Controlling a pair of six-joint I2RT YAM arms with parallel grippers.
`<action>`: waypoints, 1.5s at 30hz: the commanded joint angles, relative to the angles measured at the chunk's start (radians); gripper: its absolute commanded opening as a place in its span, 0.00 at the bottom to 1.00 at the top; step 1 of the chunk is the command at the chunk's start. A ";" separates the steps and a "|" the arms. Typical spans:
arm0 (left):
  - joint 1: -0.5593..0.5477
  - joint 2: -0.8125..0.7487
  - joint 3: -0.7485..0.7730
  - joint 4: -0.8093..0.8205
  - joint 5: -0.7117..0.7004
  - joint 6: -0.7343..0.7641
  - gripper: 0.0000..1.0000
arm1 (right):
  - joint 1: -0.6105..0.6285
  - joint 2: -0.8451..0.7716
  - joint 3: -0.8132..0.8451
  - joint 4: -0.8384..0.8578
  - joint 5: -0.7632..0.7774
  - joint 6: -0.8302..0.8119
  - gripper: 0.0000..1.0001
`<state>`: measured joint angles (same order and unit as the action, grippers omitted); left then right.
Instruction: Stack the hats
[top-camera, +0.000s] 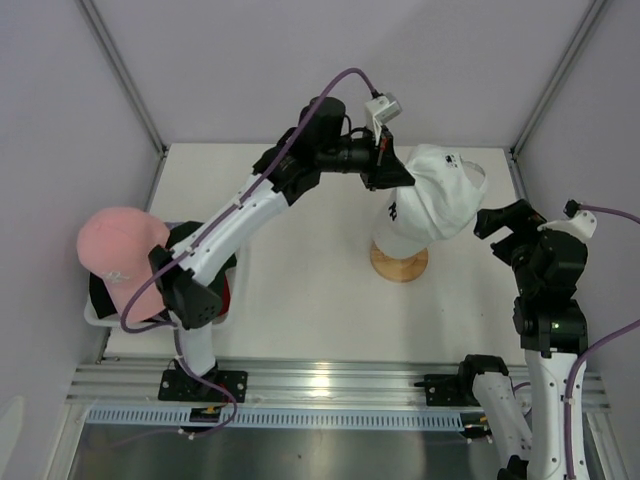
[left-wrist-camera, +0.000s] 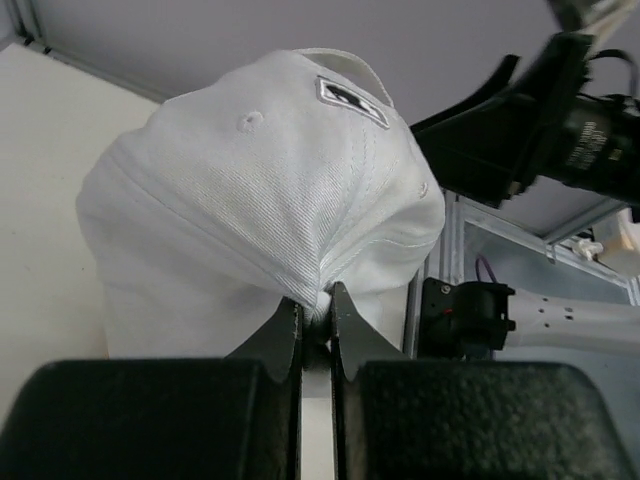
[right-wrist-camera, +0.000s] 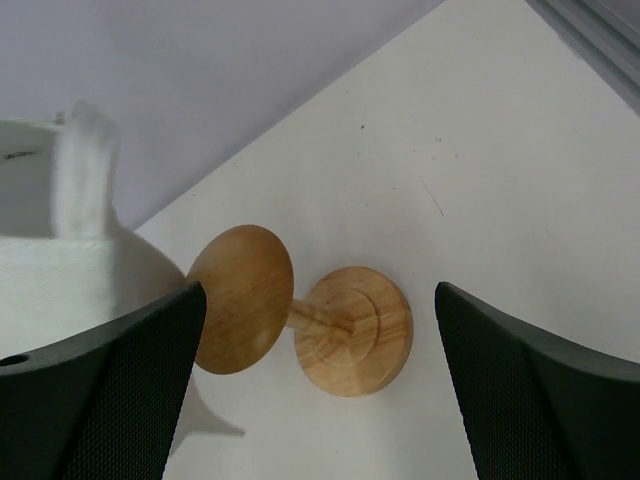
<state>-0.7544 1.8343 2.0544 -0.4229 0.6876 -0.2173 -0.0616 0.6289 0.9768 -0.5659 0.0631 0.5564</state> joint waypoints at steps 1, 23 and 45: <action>-0.013 0.077 0.134 -0.105 -0.117 0.035 0.01 | -0.004 -0.014 0.020 -0.003 -0.003 -0.013 0.99; -0.118 0.223 0.211 -0.266 -0.338 0.254 0.09 | -0.006 0.092 -0.056 0.064 0.156 -0.026 1.00; 0.099 -0.159 -0.290 -0.116 -0.314 -0.348 0.99 | -0.009 0.316 -0.176 0.356 -0.158 -0.139 0.84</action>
<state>-0.7048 1.7103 1.8671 -0.6357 0.2768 -0.4122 -0.0673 0.9188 0.8246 -0.3046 0.0360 0.4564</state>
